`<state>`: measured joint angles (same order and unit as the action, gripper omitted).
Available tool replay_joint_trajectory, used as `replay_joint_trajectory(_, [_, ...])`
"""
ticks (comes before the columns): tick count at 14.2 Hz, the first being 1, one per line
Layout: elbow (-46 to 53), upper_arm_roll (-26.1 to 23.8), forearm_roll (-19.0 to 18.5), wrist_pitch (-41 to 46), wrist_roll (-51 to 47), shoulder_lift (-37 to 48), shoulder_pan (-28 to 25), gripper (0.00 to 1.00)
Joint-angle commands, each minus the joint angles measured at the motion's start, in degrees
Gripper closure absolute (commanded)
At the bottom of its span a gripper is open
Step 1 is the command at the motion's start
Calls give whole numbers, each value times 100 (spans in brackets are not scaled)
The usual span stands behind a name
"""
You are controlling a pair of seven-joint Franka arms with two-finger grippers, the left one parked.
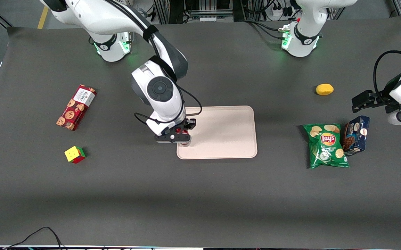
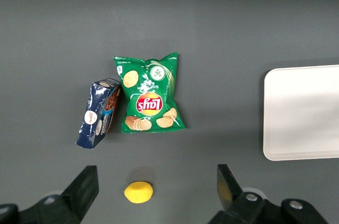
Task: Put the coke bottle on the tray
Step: 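Lower the bottle onto the tray and open the right gripper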
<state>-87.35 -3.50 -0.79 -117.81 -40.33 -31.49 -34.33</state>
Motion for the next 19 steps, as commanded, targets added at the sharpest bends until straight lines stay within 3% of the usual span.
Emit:
replay_joint_trajectory(1, [17,-37,-89,-23,-46,-32,23,100])
replay_joint_trajectory(15, [69,-37,-53,-119,-116,-287,-21,100])
replay_joint_trajectory(16, [78,-37,-27,-119,-107,-287,5,71])
replay_joint_trajectory(17, [78,-37,-79,-119,-90,-296,14,1])
replay_joint_trajectory(19, [96,-37,-88,-119,-63,-287,-3,0])
